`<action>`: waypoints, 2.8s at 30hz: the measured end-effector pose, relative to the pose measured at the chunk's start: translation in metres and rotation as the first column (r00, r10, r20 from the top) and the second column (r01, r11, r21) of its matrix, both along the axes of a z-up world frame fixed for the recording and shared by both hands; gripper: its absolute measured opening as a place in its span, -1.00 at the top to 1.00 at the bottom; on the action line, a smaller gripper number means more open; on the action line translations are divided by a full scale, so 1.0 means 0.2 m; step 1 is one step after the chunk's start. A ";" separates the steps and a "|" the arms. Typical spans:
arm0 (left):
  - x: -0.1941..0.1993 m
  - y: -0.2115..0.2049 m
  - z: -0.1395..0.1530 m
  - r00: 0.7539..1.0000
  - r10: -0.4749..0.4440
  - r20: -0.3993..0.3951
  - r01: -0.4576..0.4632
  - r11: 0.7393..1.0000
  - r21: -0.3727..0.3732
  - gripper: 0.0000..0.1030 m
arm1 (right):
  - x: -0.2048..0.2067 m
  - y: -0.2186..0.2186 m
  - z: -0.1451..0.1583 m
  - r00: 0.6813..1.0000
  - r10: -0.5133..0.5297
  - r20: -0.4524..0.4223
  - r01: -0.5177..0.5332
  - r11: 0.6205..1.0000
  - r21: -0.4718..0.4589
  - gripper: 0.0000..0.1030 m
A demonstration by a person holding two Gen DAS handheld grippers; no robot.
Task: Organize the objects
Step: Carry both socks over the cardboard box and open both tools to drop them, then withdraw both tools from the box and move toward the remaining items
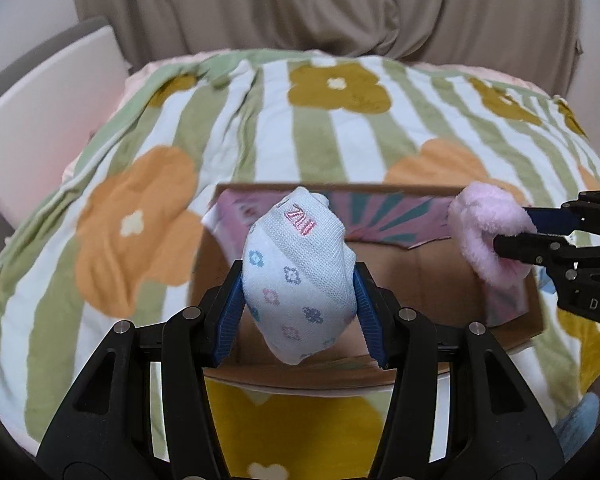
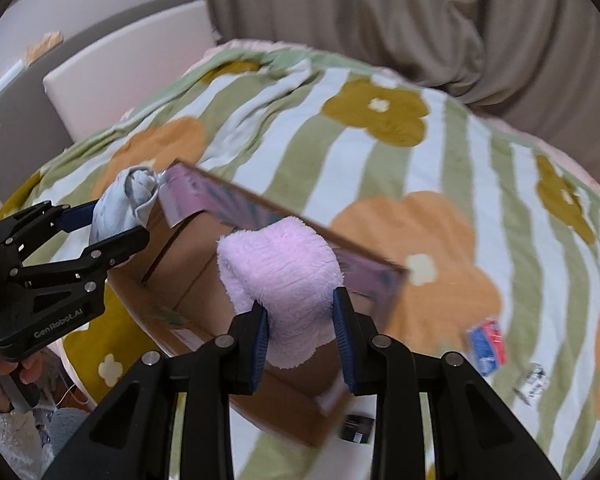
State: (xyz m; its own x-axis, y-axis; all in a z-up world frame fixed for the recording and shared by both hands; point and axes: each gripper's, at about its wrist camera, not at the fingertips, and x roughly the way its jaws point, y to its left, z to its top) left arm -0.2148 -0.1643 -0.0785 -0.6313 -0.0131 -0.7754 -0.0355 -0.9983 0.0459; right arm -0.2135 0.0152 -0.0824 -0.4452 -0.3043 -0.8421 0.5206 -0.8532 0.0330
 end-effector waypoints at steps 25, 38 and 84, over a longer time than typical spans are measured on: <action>-0.13 0.08 -0.27 0.992 -0.083 0.097 0.087 0.995 -0.041 -0.99 | -0.18 -0.11 -0.31 0.981 -0.001 0.196 -0.007 0.999 0.039 -0.32; -0.04 0.08 -0.19 0.993 -0.094 0.077 0.095 0.995 -0.013 -0.99 | -0.15 0.04 -0.23 0.981 -0.058 0.183 0.058 0.998 0.006 -0.53; 0.66 0.81 0.45 0.983 -0.126 -0.133 0.144 0.980 0.136 -0.99 | 0.40 0.75 0.46 0.978 -0.191 -0.085 0.177 0.973 -0.145 -0.53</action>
